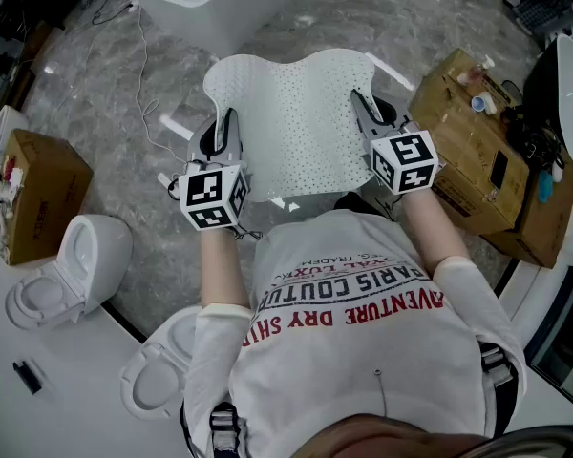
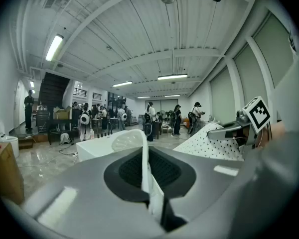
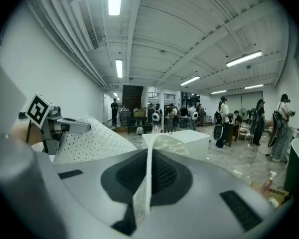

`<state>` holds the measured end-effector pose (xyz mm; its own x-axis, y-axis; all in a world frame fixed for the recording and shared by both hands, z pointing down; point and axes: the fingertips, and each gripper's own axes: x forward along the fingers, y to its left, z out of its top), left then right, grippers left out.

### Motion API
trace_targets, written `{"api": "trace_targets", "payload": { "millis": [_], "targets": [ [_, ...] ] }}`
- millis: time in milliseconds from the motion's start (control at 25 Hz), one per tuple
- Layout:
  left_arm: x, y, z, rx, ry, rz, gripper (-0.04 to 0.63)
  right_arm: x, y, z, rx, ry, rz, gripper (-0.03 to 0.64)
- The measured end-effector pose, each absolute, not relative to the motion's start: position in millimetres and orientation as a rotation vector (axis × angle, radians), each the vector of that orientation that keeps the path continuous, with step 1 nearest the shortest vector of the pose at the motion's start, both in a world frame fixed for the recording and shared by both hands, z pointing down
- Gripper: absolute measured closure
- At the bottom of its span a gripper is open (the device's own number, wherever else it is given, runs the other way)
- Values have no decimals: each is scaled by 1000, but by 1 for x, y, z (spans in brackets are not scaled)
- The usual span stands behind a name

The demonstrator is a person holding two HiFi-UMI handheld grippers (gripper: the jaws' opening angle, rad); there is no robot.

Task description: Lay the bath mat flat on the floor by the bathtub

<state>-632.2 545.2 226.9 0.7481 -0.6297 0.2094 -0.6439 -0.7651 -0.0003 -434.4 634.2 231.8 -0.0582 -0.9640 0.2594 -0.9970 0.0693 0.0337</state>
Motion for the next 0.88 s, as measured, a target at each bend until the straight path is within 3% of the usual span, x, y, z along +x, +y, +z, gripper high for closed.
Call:
{"api": "trace_targets", "payload": {
  "millis": [880],
  "targets": [
    [-620, 517, 245, 2845, -1006, 338, 578, -418, 604, 259, 2040, -2110, 385, 604]
  ]
}}
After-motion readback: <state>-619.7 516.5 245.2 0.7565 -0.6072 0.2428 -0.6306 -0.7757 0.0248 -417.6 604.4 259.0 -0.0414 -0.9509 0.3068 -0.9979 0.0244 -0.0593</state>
